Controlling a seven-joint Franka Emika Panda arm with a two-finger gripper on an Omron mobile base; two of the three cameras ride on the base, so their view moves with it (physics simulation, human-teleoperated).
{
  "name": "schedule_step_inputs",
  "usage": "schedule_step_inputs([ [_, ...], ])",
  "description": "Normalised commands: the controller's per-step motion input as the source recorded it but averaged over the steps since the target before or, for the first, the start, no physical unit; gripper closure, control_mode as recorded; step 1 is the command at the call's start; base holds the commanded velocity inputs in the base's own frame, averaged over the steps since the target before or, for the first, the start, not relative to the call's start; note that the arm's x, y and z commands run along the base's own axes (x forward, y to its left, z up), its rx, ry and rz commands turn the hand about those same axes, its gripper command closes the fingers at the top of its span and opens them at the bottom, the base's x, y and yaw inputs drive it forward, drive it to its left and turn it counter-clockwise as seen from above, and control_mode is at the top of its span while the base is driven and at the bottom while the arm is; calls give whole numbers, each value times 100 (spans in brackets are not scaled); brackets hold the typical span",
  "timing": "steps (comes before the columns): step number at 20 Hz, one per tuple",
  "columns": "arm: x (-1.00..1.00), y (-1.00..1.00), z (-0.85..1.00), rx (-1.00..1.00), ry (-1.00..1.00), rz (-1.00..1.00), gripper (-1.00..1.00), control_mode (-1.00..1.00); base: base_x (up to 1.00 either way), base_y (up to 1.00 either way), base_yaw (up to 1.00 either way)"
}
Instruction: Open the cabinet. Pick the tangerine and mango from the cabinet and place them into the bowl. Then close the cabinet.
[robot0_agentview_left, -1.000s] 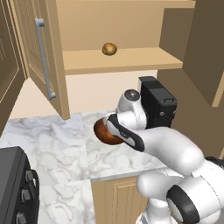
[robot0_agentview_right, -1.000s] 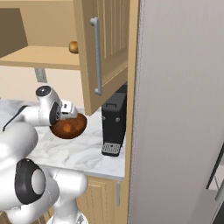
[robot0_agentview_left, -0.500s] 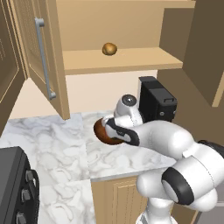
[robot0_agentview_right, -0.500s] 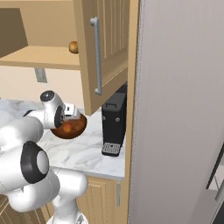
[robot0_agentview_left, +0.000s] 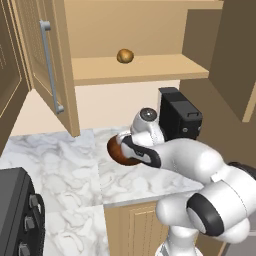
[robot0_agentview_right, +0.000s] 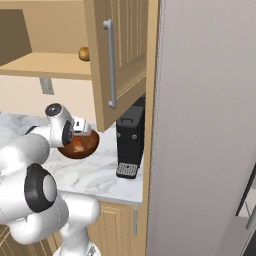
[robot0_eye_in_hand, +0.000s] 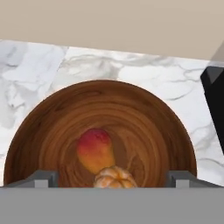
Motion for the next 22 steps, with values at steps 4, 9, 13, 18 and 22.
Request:
schedule_step_inputs([
  [4, -34, 0, 85, 0, -12, 0, -100, -100, 0, 0, 0],
  [9, -78, 0, 96, 0, -24, 3, -100, -100, 0, 0, 0],
  [13, -100, 0, 96, 0, -29, 6, -100, -100, 0, 0, 0],
  [18, -98, 0, 100, 0, -33, 11, -100, -100, 0, 0, 0],
  [22, -100, 0, 100, 0, -36, 17, -100, -100, 0, 0, 0],
])
